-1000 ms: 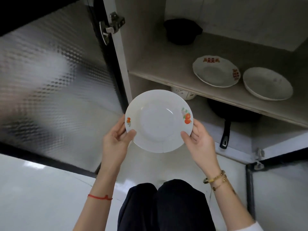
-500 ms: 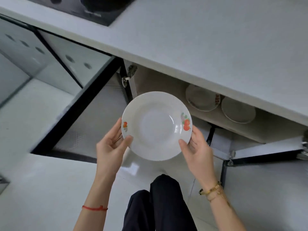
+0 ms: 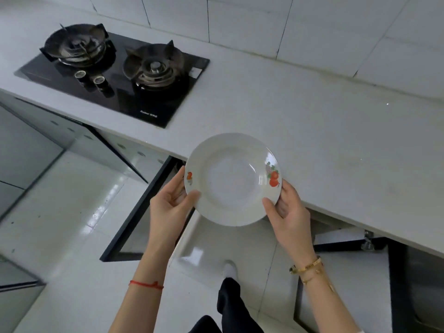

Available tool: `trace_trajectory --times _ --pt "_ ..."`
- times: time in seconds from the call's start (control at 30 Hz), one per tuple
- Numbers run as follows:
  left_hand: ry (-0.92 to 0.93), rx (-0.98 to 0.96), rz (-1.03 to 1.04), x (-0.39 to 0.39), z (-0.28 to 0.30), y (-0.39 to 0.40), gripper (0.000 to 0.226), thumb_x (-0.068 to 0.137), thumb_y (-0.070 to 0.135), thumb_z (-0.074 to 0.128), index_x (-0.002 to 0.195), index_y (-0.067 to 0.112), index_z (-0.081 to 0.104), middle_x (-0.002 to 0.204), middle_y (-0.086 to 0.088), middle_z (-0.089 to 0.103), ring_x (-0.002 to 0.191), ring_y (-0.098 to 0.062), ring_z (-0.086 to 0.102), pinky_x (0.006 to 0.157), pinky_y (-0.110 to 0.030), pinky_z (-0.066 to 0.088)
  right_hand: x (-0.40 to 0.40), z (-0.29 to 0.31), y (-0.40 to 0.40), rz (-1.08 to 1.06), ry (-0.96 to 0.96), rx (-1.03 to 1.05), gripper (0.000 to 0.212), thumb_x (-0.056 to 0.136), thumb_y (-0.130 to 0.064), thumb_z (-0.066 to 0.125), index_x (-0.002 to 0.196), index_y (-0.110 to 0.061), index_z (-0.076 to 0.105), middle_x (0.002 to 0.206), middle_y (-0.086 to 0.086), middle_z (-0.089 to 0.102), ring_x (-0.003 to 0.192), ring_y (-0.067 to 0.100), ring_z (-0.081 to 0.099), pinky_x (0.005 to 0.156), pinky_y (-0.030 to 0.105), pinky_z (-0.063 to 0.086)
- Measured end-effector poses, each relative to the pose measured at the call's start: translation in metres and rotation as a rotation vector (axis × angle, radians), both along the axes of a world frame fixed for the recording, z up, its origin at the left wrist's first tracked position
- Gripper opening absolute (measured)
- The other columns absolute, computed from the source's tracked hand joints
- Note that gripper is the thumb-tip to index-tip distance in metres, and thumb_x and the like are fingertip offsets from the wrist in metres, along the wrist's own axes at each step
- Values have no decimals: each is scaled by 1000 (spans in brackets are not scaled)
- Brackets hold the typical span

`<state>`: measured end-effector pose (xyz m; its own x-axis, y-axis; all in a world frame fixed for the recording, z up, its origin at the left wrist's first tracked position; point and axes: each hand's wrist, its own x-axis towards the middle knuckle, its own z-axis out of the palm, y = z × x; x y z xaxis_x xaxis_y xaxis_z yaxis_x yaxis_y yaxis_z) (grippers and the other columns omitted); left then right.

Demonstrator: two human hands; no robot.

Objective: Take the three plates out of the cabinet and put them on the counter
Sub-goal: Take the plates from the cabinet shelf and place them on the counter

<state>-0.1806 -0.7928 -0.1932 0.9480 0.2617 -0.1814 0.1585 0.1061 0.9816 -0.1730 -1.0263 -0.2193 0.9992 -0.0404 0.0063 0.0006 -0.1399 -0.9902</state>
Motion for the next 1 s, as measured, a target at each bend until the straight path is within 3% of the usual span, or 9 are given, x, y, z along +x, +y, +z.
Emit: trace_trajectory --times 0.27,0.4,0.5,0.7,0.9,1.0 --pt "-19 -16 -18 67 43 -19 59 84 -3 67 139 14 51 117 7 71 104 -9 69 78 -16 56 61 46 -18 -44 -26 5 47 90 -7 63 132 -24 51 126 -16 63 117 2 60 97 17 48" --pt "-15 24 -38 101 53 -25 59 84 0 70 138 18 53 123 7 68 108 -12 68 85 -25 57 90 54 -24 -64 -35 -2 48 89 -8 63 133 -20 50 126 -12 63 116 2 61 96 18 49" --pt "-19 49 -43 125 59 -28 60 82 -1 70 137 16 54 123 7 68 108 -5 67 86 -20 55 110 57 -27 -75 -34 6 48 89 -8 64 133 -20 50 125 -11 64 114 2 62 96 17 49" --pt "4 66 -76 175 57 -28 61 81 1 72 138 16 53 125 6 67 109 -10 67 94 -26 54 153 55 -28 -99 -17 -23 47 89 -10 64 134 -17 51 126 -9 64 114 1 61 95 15 49" --pt "16 55 -114 239 45 -22 60 82 -2 70 137 15 53 125 4 67 106 -6 68 88 -18 55 207 50 -22 -130 14 -79 48 89 -10 64 134 -14 50 125 -6 64 113 1 62 97 18 49" --pt "35 63 -140 278 38 -17 61 83 -1 69 139 14 51 128 3 65 106 -3 67 89 -22 55 241 46 -15 -161 37 -93 42 89 -9 63 129 -16 53 120 -8 67 108 -4 63 92 10 48"
